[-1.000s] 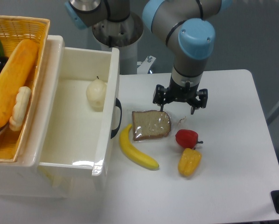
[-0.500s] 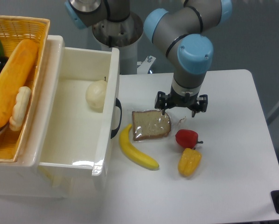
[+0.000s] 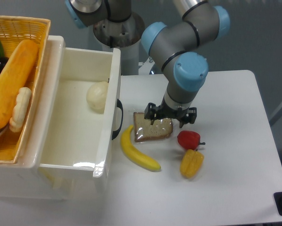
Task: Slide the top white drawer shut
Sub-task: 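Lower the gripper past the bread toward the open drawer's front face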
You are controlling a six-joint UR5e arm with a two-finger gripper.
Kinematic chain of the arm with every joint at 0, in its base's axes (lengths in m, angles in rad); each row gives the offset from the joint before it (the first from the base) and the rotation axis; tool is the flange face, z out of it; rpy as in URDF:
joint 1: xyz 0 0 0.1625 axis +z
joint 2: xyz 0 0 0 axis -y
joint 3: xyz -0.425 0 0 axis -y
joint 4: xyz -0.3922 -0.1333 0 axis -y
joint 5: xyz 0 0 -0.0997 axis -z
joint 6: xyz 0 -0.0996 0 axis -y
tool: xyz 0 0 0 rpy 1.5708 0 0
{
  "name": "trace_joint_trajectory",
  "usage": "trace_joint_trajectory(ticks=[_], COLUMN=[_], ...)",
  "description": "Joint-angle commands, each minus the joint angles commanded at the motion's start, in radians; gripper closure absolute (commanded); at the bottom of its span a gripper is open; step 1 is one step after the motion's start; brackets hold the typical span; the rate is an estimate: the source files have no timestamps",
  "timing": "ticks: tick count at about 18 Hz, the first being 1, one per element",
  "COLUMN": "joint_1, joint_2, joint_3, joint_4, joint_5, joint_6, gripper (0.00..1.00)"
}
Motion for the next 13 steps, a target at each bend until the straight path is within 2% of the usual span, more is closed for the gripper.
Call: trace_joint_trajectory(ticks=[4, 13], joint_1=[-0.006, -0.012], joint_2=[-0.005, -0.006], joint_3=[-0.015, -0.017], joint_4=[-0.003, -0.005], joint_5=[-0.067, -0.106], joint_6=[-0.008, -0.008], gripper=[0.00, 0.00])
